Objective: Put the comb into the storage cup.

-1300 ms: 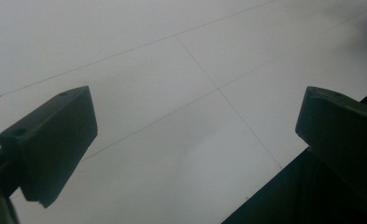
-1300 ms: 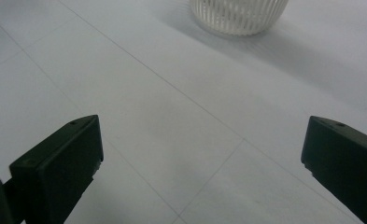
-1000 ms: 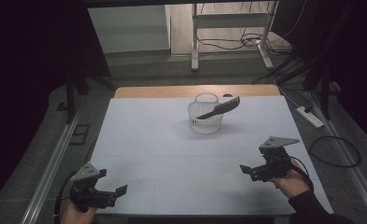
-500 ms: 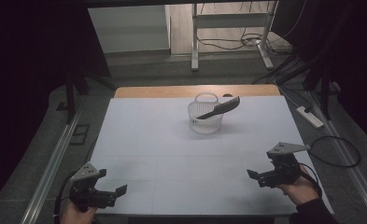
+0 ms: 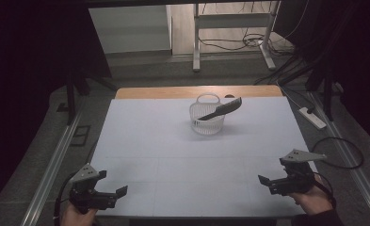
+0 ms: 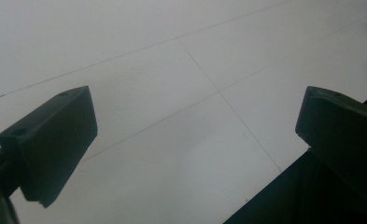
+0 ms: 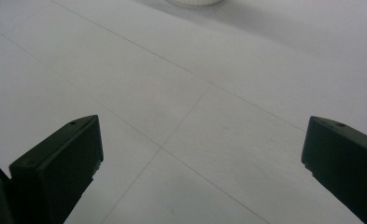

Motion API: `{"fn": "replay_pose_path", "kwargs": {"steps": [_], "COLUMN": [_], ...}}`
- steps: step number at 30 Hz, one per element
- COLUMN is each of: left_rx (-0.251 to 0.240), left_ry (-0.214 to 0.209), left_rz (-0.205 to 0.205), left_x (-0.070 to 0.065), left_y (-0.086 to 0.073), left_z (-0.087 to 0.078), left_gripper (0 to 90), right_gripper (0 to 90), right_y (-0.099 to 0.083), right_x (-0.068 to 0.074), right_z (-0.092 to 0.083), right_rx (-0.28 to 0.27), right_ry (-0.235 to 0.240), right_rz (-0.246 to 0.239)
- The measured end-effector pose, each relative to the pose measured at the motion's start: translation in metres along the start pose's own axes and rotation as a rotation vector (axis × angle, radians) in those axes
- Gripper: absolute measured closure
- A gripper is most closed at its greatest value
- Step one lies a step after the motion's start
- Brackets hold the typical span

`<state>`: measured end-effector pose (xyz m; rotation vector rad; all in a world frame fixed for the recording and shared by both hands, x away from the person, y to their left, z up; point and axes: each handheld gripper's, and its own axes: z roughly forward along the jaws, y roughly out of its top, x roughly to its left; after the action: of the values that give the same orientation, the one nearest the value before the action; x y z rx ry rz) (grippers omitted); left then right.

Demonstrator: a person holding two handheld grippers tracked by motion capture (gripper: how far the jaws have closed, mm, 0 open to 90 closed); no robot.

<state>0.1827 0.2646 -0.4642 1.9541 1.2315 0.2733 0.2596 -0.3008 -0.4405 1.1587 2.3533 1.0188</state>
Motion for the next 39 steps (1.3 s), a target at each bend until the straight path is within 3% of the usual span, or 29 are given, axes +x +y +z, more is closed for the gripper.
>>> {"fn": "replay_pose_path", "kwargs": {"steps": [23,39], "left_rx": [-0.01,-0.028], "left_ry": [0.011,0.027], "left_rz": [-0.007,-0.034], "left_x": [0.001,0.005], "left_y": [-0.001,-0.004], "left_z": [-0.002,-0.008], "left_gripper": [0.0,0.0], "right_gripper": [0.0,0.0], "right_y": [-0.02,-0.025], "right_x": [-0.003,-0.003], "right_z": [-0.02,-0.023], "right_rx": [0.015,0.114], "right_ry": [-0.059,-0.104], "right_rz": [0.04,0.049]}}
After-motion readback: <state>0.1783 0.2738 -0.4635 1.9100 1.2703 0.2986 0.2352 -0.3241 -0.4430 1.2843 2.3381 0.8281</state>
